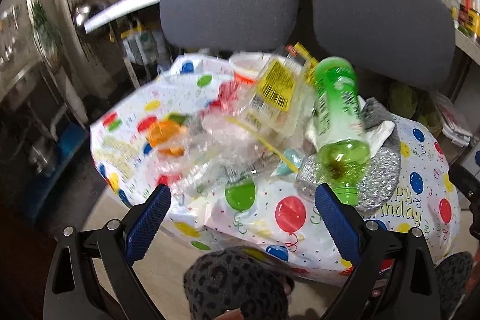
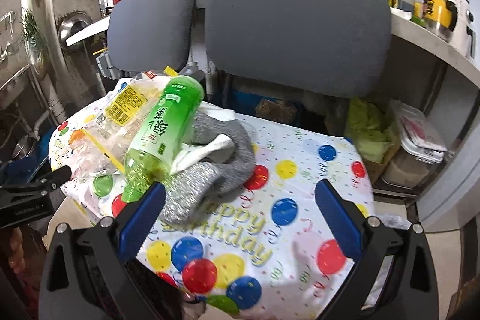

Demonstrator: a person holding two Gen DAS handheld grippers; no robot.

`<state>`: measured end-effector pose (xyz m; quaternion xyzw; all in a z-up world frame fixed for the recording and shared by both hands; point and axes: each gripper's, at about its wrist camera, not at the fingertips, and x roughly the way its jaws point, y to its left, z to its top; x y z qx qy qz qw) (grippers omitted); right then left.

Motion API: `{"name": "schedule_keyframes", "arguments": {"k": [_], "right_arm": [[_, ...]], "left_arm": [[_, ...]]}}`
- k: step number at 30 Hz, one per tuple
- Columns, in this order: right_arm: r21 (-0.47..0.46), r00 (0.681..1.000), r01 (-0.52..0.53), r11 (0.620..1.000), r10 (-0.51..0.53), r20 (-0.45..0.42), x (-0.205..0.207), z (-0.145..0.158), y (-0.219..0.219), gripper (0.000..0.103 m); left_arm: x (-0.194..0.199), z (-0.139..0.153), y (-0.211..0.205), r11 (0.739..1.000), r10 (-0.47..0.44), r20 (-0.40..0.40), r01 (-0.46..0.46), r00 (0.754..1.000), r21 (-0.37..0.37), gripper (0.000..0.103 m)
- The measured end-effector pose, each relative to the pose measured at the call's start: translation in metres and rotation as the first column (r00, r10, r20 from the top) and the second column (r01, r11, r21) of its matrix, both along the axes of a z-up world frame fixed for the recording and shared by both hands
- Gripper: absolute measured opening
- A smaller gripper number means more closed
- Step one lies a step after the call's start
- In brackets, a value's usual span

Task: Collect trash
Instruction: 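Grasp the green tea bottle with the right tool while the left tool reaches toward the yellow-label wrapper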

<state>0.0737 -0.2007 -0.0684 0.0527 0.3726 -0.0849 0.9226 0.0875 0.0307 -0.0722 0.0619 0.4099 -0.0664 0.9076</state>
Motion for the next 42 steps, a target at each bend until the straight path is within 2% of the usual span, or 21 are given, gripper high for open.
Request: {"name": "schedule_keyframes", "arguments": {"k": [2,8,10,15,20,25,29,31,34,37,42], "right_arm": [[0.022,0.999,-0.027,0.999,0.028,-0.022,0.011,-0.006,0.003,0.097],[0.021,0.994,-0.093,0.995,0.094,-0.054,0.039,-0.014,0.027,0.097],[0.037,0.992,-0.115,0.993,0.116,-0.050,0.050,-0.017,0.036,0.097],[0.030,0.993,-0.106,0.994,0.107,-0.048,0.076,-0.028,0.055,0.097],[0.027,0.997,-0.076,0.997,0.076,-0.031,0.101,-0.038,0.068,0.097],[-0.009,0.996,-0.066,0.998,0.065,-0.053,0.120,-0.050,0.079,0.097],[-0.049,0.997,-0.048,0.998,0.045,-0.062,0.128,-0.059,0.086,0.085],[-0.050,0.996,-0.054,0.997,0.050,-0.075,0.130,-0.062,0.089,0.081],[-0.032,0.994,-0.070,0.997,0.067,-0.089,0.131,-0.063,0.093,0.068],[0.004,0.995,-0.083,0.997,0.083,-0.054,0.124,-0.053,0.090,0.066],[0.004,0.994,-0.109,0.994,0.109,-0.007,0.112,-0.036,0.088,0.064]], "left_arm": [[0.006,-0.006,0.006,1.000,0.007,-0.012,-0.008,1.000,-0.022,0.096],[0.015,-0.011,0.023,0.997,0.070,0.069,-0.073,0.995,0.036,0.097],[0.022,-0.016,0.033,0.996,0.087,0.054,-0.088,0.995,0.033,0.097],[0.041,-0.029,0.056,0.993,0.095,-0.024,-0.096,0.995,-0.064,0.097],[0.056,-0.038,0.070,0.994,0.105,-0.015,-0.106,0.994,-0.028,0.097],[0.063,-0.045,0.086,0.991,0.132,-0.022,-0.132,0.991,-0.013,0.097],[0.063,-0.051,0.088,0.992,0.122,-0.039,-0.124,0.992,-0.029,0.097],[0.062,-0.052,0.084,0.994,0.102,-0.045,-0.104,0.994,-0.036,0.097],[0.060,-0.051,0.073,0.997,0.062,-0.042,-0.064,0.997,-0.049,0.097],[0.056,-0.046,0.059,0.998,0.010,-0.024,-0.011,1.000,-0.061,0.097],[0.058,-0.036,0.039,0.994,-0.058,0.023,0.060,0.998,-0.092,0.095]]}}
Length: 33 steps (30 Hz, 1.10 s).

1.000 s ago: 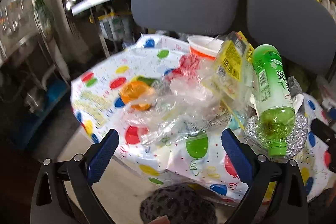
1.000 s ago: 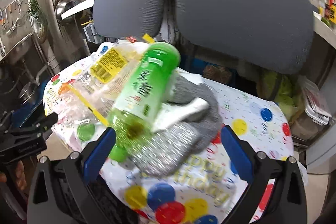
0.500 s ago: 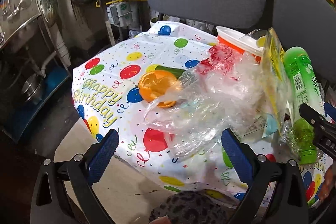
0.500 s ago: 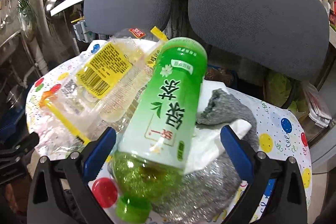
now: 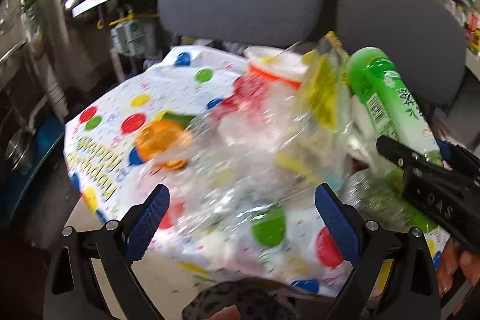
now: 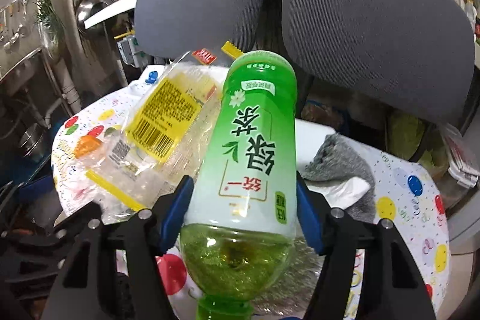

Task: Collect trash
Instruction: 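Grasp the green tea bottle with the right tool while the left tool reaches toward the yellow-label wrapper, then close the left tool on the clear plastic wrapper with yellow label, then carry bottle and wrapper to the trash bin while opening both tools over it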

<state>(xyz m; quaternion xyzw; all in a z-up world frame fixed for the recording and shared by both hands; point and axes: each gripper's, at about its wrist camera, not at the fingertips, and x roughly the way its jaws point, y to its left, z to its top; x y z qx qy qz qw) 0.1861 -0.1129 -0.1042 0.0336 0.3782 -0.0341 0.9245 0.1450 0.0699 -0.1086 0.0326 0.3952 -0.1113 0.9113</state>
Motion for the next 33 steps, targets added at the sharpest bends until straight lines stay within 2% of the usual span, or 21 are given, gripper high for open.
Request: {"name": "schedule_keyframes", "arguments": {"k": [4,10,12,13,15,16,20,23,29,33], "right_arm": [[-0.008,1.000,0.008,1.000,-0.007,0.028,-0.014,0.013,-0.014,0.059],[0.026,0.999,0.034,0.999,-0.034,0.010,-0.024,0.016,-0.042,0.058],[0.045,0.999,0.051,0.998,-0.051,0.011,-0.029,0.016,-0.051,0.058],[0.048,0.998,0.056,0.997,-0.057,0.013,-0.031,0.016,-0.054,0.058],[0.061,0.998,0.060,0.996,-0.061,0.011,-0.034,0.014,-0.060,0.058],[0.073,0.998,0.060,0.996,-0.061,0.007,-0.035,0.013,-0.062,0.058],[0.100,0.998,0.053,0.994,-0.054,0.012,-0.040,0.013,-0.067,0.058],[0.130,0.999,0.039,0.991,-0.043,0.030,-0.046,0.016,-0.070,0.058],[0.238,0.996,-0.015,0.971,-0.007,0.092,-0.060,0.030,-0.077,0.058],[0.251,0.990,-0.040,0.967,0.003,0.144,-0.075,0.044,-0.080,0.058]], "left_arm": [[0.010,0.005,-0.010,0.999,-0.033,0.024,0.034,0.999,-0.031,0.092],[0.033,0.005,-0.025,0.991,-0.111,0.042,0.113,0.993,-0.066,0.088],[0.037,0.005,-0.033,0.989,-0.139,0.047,0.141,0.989,-0.051,0.063],[0.040,0.004,-0.039,0.987,-0.157,0.048,0.158,0.987,-0.034,0.059],[0.043,0.003,-0.049,0.982,-0.184,0.046,0.185,0.982,-0.022,0.041],[0.043,0.001,-0.055,0.980,-0.197,0.039,0.197,0.980,-0.013,0.039],[0.040,0.001,-0.066,0.975,-0.223,0.052,0.221,0.974,0.041,0.012],[0.025,0.015,-0.060,0.978,-0.207,0.109,0.205,0.972,0.032,0.003],[-0.009,0.064,-0.033,0.983,-0.152,0.235,0.173,0.960,-0.068,0.002],[-0.040,0.096,-0.026,0.977,-0.146,0.308,0.187,0.940,-0.106,0.002]]}}
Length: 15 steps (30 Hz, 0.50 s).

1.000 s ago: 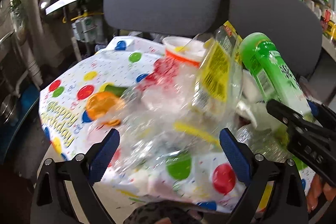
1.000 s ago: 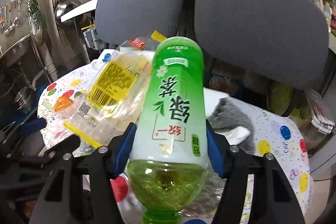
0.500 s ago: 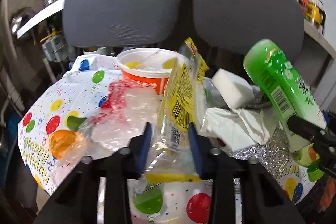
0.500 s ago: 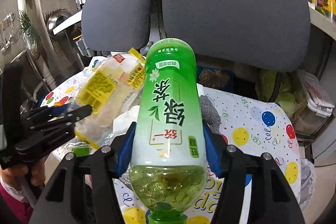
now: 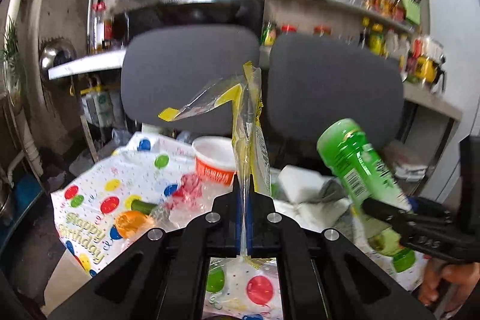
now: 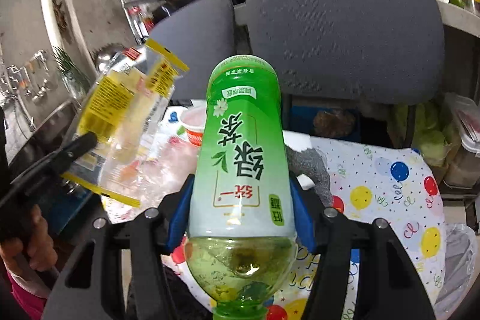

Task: Collect trash
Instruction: 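Carry bottle and wrapper to the trash bin while opening both tools over it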

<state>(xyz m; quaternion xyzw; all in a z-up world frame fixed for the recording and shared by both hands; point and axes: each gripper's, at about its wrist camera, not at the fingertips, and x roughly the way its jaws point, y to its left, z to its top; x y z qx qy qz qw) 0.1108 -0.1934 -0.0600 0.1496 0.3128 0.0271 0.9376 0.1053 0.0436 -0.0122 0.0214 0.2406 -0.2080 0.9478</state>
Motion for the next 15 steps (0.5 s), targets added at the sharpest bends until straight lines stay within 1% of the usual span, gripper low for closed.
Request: {"name": "schedule_keyframes", "arguments": {"k": [3,6,8,10,12,13,15], "right_arm": [[0.016,0.999,0.009,1.000,-0.009,0.033,-0.016,0.011,-0.010,0.058],[0.030,0.997,0.046,0.998,-0.048,0.060,-0.039,0.021,-0.027,0.058],[0.028,0.993,0.087,0.996,-0.088,0.073,-0.057,0.026,-0.041,0.058],[0.018,0.985,0.148,0.989,-0.149,0.083,-0.081,0.032,-0.060,0.058],[-0.006,0.972,0.223,0.975,-0.221,0.084,-0.107,0.035,-0.081,0.058],[-0.021,0.960,0.271,0.962,-0.269,0.081,-0.122,0.034,-0.094,0.058],[-0.040,0.934,0.354,0.934,-0.351,0.068,-0.149,0.034,-0.116,0.058]], "left_arm": [[-0.021,0.018,-0.009,0.999,-0.037,0.040,0.038,0.999,-0.022,0.002],[-0.048,0.038,-0.026,0.992,-0.112,0.088,0.116,0.990,-0.051,0.002],[-0.058,0.043,-0.042,0.984,-0.168,0.091,0.173,0.982,-0.050,0.002],[-0.069,0.044,-0.069,0.969,-0.241,0.093,0.245,0.966,-0.033,0.002],[-0.077,0.038,-0.096,0.954,-0.297,0.082,0.299,0.951,-0.010,0.002],[-0.081,0.033,-0.112,0.942,-0.333,0.064,0.335,0.941,-0.011,0.002],[-0.088,0.019,-0.148,0.911,-0.411,0.028,0.412,0.911,-0.024,0.002]]}}
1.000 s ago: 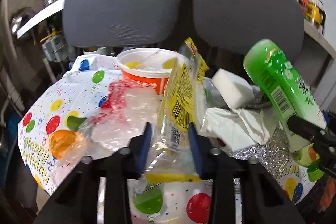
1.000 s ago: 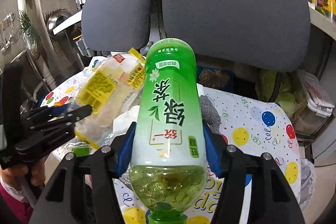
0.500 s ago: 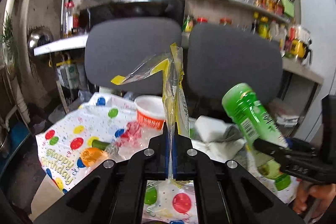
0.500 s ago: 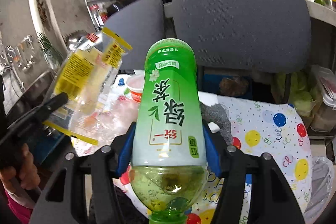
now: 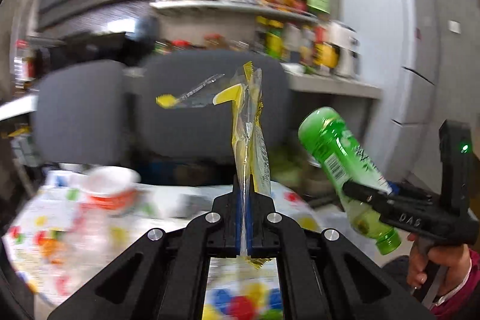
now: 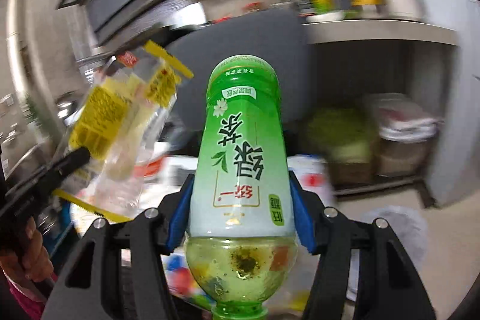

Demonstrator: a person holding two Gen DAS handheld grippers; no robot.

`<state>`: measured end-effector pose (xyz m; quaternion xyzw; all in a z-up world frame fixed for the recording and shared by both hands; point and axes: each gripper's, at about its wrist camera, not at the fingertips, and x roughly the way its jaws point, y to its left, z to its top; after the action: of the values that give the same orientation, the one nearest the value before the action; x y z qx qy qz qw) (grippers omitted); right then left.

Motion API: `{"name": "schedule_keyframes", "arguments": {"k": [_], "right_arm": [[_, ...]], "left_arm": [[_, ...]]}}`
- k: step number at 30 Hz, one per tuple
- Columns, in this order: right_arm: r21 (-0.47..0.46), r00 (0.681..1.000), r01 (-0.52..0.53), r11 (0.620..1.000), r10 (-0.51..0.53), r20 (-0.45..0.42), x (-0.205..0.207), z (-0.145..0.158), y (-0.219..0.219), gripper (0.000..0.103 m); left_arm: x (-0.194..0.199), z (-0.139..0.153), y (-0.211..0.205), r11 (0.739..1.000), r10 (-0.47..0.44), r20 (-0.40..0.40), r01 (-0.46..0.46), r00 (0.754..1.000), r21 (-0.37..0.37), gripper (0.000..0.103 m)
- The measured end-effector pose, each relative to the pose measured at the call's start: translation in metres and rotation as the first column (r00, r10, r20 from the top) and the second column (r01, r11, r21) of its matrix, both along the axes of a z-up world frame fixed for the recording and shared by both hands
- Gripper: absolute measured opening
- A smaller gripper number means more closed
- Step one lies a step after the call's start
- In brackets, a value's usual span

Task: Collect trash
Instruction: 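Carry bottle and wrapper to the trash bin while opening both tools over it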

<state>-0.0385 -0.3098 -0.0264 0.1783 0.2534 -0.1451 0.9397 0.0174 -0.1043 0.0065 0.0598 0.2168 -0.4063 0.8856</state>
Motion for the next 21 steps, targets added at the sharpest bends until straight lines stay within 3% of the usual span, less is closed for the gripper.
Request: {"name": "schedule_keyframes", "arguments": {"k": [4,8,13,21], "right_arm": [[-0.026,0.982,0.172,0.985,-0.174,-0.072,-0.054,-0.015,-0.046,0.059],[-0.002,0.944,0.293,0.956,-0.289,-0.157,-0.086,-0.050,-0.091,0.059],[0.048,0.910,0.376,0.925,-0.359,-0.207,-0.088,-0.094,-0.144,0.060],[0.063,0.892,0.394,0.917,-0.365,-0.265,-0.069,-0.132,-0.181,0.066]], "left_arm": [[-0.022,-0.031,-0.081,0.985,-0.169,-0.073,0.171,0.983,0.020,0.002],[-0.046,-0.061,-0.150,0.962,-0.248,-0.133,0.260,0.960,0.086,0.002],[-0.053,-0.073,-0.188,0.950,-0.266,-0.153,0.286,0.952,0.126,0.002],[-0.048,-0.091,-0.213,0.946,-0.249,-0.185,0.280,0.951,0.164,0.002]]}}
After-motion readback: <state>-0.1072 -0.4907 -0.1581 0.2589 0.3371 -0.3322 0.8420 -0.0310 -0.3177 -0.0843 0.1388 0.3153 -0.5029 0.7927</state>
